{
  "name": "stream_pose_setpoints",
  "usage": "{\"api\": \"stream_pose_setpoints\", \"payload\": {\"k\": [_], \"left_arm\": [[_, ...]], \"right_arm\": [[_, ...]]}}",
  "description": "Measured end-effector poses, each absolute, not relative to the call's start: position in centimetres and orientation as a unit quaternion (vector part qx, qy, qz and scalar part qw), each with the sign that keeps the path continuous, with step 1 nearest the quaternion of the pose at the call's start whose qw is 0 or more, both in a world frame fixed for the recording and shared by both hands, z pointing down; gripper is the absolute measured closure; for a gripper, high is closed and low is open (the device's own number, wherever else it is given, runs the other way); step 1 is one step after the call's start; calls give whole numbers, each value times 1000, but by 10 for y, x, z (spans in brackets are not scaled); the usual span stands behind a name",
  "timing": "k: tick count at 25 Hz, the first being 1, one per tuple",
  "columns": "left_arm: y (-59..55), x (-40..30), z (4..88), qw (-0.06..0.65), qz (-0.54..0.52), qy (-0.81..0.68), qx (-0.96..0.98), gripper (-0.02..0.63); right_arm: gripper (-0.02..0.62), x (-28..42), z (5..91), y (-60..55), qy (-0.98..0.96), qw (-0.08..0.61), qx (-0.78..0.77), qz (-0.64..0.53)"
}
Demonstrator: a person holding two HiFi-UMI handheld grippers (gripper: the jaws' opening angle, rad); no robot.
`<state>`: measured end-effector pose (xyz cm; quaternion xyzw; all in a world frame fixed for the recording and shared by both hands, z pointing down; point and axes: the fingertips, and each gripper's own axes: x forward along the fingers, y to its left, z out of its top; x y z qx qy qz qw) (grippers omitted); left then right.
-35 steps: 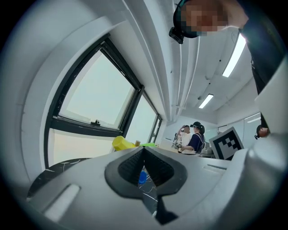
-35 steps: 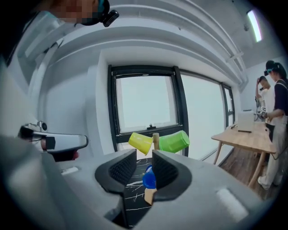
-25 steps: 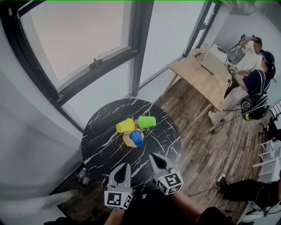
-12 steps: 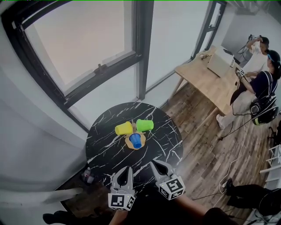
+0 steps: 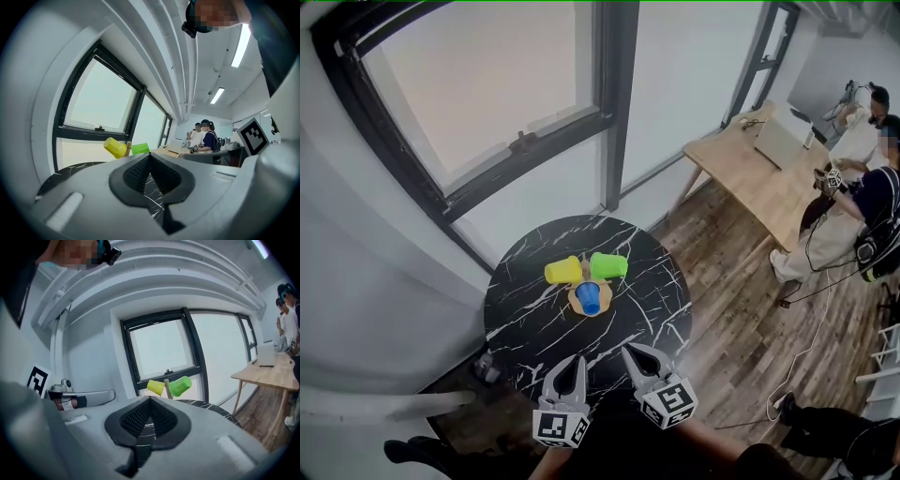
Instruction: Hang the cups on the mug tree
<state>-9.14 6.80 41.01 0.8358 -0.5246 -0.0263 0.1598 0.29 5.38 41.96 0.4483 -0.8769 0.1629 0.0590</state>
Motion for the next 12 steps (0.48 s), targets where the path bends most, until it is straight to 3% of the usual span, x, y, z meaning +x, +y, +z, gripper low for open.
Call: {"api": "stream_pose_setpoints", "payload": {"k": [12], "left_arm": [[68, -88, 407, 153, -25, -524, 837, 606]], "right_arm": [[595, 8, 414, 53, -878, 50, 451, 155]]}}
